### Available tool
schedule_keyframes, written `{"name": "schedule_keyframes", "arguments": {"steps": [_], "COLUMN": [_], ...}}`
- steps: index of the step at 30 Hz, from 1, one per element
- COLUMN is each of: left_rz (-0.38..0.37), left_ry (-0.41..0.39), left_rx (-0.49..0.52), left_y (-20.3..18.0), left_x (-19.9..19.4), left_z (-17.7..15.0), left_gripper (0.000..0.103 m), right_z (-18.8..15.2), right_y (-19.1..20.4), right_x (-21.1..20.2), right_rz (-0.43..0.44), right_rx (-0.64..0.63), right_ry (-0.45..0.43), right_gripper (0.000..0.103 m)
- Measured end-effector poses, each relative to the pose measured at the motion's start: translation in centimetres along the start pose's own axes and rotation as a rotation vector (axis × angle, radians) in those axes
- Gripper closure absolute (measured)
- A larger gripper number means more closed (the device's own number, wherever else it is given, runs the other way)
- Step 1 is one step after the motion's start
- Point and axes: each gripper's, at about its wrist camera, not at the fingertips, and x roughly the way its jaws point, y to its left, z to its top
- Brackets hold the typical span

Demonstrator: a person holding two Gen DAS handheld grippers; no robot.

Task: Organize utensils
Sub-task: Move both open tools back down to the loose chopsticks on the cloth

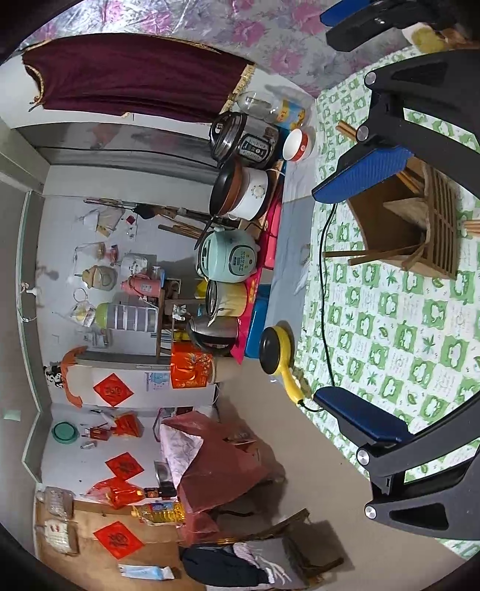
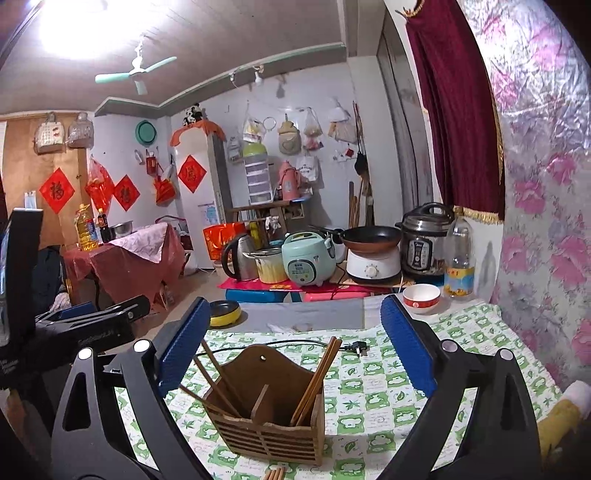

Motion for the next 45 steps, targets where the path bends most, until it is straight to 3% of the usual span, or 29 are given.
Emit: {"name": "schedule_keyframes", "arguments": {"steps": [6, 10, 14, 18, 22, 28, 37, 45], "left_rz": [-0.003, 0.028, 0.077, 0.103, 0.084, 0.138, 0.147, 0.146], "left_ry": [-0.015, -0.039, 0.013, 0.077, 0.080, 0.055, 0.054, 0.106], "left_rx": [-0.010, 0.016, 0.084, 0.142, 0.148, 0.177, 0.197, 0.188], "left_y": [0.2, 1.9, 3.0, 3.3, 3.7, 3.6, 3.6, 3.8], "left_x": [-0.1, -0.4, -0.3, -0.8, -2.3, -4.1, -5.5, -4.8], "left_z": [-2.0, -6.8, -11.4, -14.5, -16.2, -17.7, -19.4, -19.9], "left_gripper": [0.006, 0.006, 0.006, 0.006, 0.006, 0.006, 0.006, 0.006], "right_z": [-1.0, -2.4, -8.3, -15.0, -16.2, -17.0, -19.9, -21.2], "right_y": [1.2, 1.6, 0.2, -1.0, -1.6, -1.9, -0.2, 0.1], "right_x": [-1.0, -1.0, -1.7, -0.3, -1.8, -3.0, -4.8, -5.3], "right_rz": [-0.025, -0.041, -0.065, -0.115, -0.082, -0.023, 0.013, 0.087], "right_rx": [-0.068, -0.104, -0.119, -0.170, -0.145, -0.089, -0.158, -0.159], "right_ry": [0.006, 0.043, 0.105, 0.379, 0.413, 0.447, 0.520, 0.613], "right_gripper": [0.009, 0.008, 0.006, 0.006, 0.006, 0.006, 0.006, 0.006]}}
